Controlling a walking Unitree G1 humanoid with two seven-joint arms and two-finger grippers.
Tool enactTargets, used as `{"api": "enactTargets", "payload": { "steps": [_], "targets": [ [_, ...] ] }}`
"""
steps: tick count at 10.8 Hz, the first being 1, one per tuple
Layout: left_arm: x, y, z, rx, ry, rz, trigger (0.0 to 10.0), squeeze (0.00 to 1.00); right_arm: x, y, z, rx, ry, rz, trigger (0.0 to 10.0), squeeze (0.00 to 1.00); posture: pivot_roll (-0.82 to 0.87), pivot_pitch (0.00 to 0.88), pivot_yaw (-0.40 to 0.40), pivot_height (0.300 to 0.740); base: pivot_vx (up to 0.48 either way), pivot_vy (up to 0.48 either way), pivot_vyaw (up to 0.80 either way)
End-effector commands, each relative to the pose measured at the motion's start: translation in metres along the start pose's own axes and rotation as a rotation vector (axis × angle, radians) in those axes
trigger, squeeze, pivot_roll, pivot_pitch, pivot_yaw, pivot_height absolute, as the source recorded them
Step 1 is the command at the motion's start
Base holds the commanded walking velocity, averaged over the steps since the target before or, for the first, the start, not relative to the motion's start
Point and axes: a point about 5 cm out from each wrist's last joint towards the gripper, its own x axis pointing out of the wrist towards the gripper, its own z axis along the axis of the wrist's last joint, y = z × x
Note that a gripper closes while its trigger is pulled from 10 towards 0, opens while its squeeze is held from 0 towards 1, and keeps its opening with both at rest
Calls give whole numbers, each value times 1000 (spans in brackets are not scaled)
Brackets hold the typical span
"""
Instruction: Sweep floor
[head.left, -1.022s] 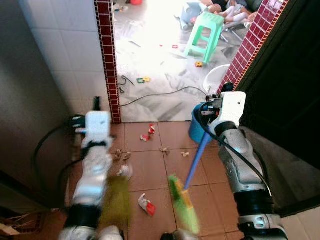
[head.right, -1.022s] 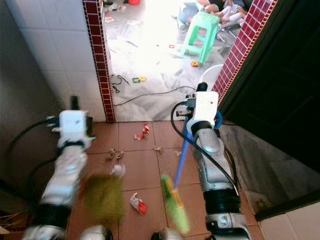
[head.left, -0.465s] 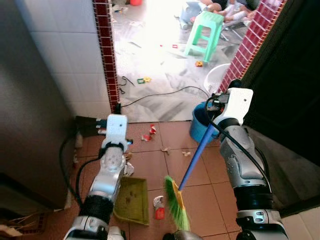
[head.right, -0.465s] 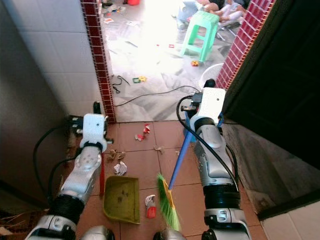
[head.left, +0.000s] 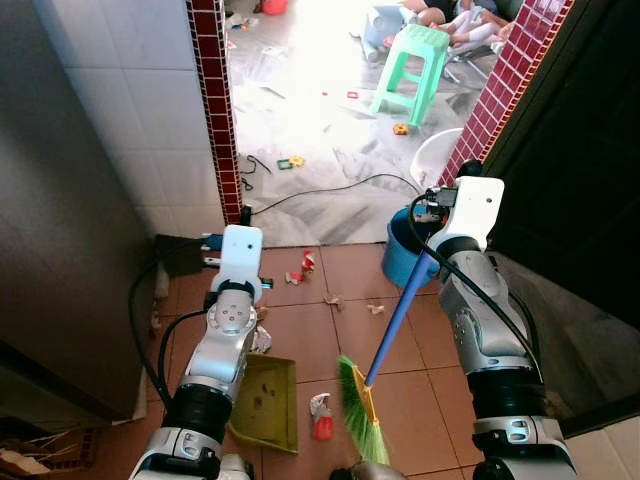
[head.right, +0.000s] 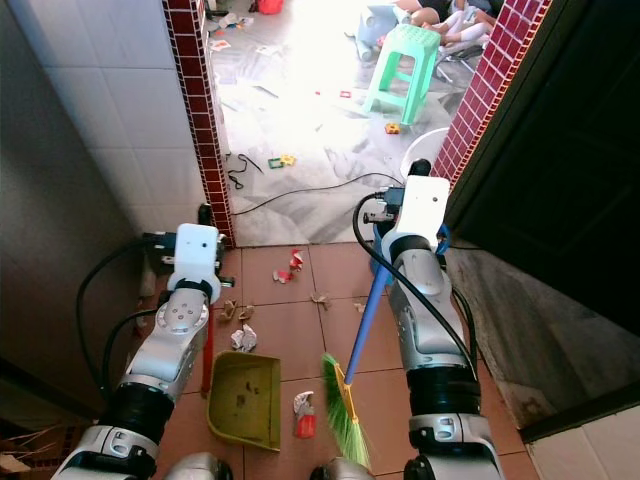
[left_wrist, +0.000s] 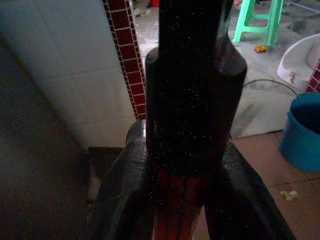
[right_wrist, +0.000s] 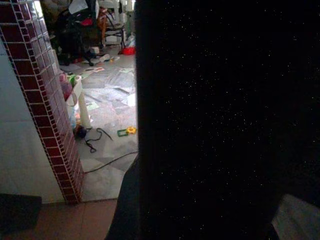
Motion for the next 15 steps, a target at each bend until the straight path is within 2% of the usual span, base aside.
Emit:
{"api": "enactTargets", "payload": {
  "steps": [1, 3, 5, 6, 7, 8, 11, 12, 14, 15],
  "targets": [
    [0, -8, -7, 15, 69, -43, 10000, 0, 4, -1, 7, -7, -16, -6, 10000, 0, -78, 0, -49, 740, 0, 0, 0],
    [-2, -8, -16, 69, 172, -43, 10000, 0, 5, -2, 6, -9, -5, -23, 10000, 0, -81, 0, -47, 740, 0, 0, 0],
    [-4, -8, -9, 41, 164, -46, 10000, 0, 5, -4, 3, -7, 14, -37, 10000, 0, -79, 0, -46, 740, 0, 0, 0],
    [-4, -1, -2, -11, 104, -10, 10000, 0, 5, -5, 3, -15, 9, -36, 10000, 0, -77, 0, -42, 740, 0, 0, 0],
    [-4, 8, 17, -85, -5, 18, 10000, 0, 6, -7, 8, -65, -26, -19, 10000, 0, -77, 0, -42, 740, 0, 0, 0],
    [-5, 17, 26, -104, -54, 34, 10000, 0, 6, -8, 10, -92, -42, -13, 10000, 0, -66, 0, -35, 740, 0, 0, 0],
    [-7, 35, 35, -70, -88, 84, 10000, 0, 7, -12, 13, -134, -57, -25, 10000, 0, -62, 0, -37, 740, 0, 0, 0],
    [-12, 41, 34, -33, -88, 93, 10000, 0, 6, -16, 13, -152, -53, -29, 10000, 0, -60, 4, -36, 740, 0, 0, 0],
    [-18, 44, 31, 6, -93, 92, 10000, 0, 5, -16, 13, -155, -54, -31, 10000, 0, -57, 4, -29, 740, 0, 0, 0],
    [-22, 42, 19, 3, -38, 81, 10000, 0, 4, -12, 9, -116, -44, -34, 10000, 0, -53, 0, -25, 740, 0, 0, 0]
  ]
}}
